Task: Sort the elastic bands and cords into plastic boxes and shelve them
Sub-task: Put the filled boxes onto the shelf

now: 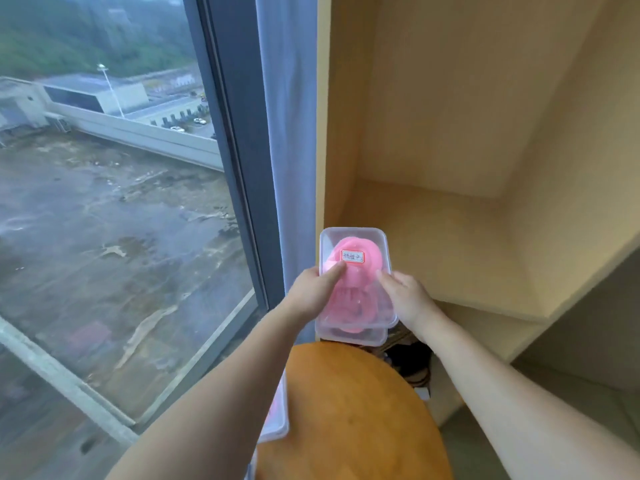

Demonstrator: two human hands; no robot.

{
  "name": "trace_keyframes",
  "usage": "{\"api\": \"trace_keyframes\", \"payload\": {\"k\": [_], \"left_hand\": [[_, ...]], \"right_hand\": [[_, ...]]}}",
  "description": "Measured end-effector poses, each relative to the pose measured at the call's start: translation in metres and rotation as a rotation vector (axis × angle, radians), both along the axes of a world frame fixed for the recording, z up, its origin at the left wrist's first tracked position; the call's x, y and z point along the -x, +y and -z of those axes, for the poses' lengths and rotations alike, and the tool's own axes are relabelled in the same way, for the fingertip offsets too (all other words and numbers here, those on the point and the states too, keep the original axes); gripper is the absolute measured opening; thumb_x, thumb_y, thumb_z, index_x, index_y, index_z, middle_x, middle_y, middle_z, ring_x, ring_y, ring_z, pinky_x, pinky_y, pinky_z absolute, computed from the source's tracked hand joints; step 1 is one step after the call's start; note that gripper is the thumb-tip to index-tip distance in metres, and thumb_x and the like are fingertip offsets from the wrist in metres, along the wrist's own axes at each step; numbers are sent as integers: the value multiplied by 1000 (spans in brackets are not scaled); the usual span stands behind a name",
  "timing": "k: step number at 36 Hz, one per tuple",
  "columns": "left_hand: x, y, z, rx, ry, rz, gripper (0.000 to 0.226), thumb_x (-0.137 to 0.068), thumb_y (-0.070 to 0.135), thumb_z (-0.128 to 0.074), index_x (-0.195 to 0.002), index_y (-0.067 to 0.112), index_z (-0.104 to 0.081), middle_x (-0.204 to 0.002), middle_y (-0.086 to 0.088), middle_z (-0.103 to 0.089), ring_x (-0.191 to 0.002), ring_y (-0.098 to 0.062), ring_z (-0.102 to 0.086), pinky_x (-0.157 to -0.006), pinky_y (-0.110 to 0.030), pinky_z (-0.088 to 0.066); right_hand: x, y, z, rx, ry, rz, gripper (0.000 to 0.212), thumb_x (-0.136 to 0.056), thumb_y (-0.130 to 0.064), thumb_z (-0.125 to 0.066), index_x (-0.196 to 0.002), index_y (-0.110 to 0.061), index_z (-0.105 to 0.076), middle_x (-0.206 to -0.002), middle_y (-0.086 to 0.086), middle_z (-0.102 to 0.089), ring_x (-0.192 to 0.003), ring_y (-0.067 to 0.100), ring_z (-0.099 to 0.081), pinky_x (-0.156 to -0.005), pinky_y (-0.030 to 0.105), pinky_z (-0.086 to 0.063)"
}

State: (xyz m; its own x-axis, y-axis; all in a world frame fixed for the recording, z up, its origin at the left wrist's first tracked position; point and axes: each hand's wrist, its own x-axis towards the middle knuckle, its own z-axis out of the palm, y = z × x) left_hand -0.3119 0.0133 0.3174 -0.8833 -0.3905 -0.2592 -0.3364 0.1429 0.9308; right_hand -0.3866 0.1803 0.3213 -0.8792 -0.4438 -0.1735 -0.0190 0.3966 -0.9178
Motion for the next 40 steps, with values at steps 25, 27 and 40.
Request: {"api": "trace_keyframes", "payload": {"k": [25,27,40], "left_hand": [[249,50,17,-140,-59,-132,41,-85,46,-66,-101,9,-70,-84,-5,-76,-79,-22,-73,-69,-30,-56],[255,52,16,-134,-48,-144,49,-81,46,-66,-109,6,-68,-95,-11,-74,-88,-27,-71,-82,-38,-57],[238,93,-1,254,52,-4,49,-104,47,-29,-127,14,-57,-112,-2,-63,-97,-22,-65,-77,-32,-57]], "right_hand": [[237,29,20,-43,-112,73,36,-103,-31,-38,-103,-4,-62,-96,14,-61,-82,22,-52,-69,31,-35],[243,29,23,-21,-112,116,31,-104,-30,-37,-98,-10,-60,-92,7,-60,-80,21,-53,-67,31,-36],[244,79,17,105,-156,343,29,-102,-23,-39,-100,-6,-63,-102,15,-65,-94,30,-61,-79,35,-43]]}}
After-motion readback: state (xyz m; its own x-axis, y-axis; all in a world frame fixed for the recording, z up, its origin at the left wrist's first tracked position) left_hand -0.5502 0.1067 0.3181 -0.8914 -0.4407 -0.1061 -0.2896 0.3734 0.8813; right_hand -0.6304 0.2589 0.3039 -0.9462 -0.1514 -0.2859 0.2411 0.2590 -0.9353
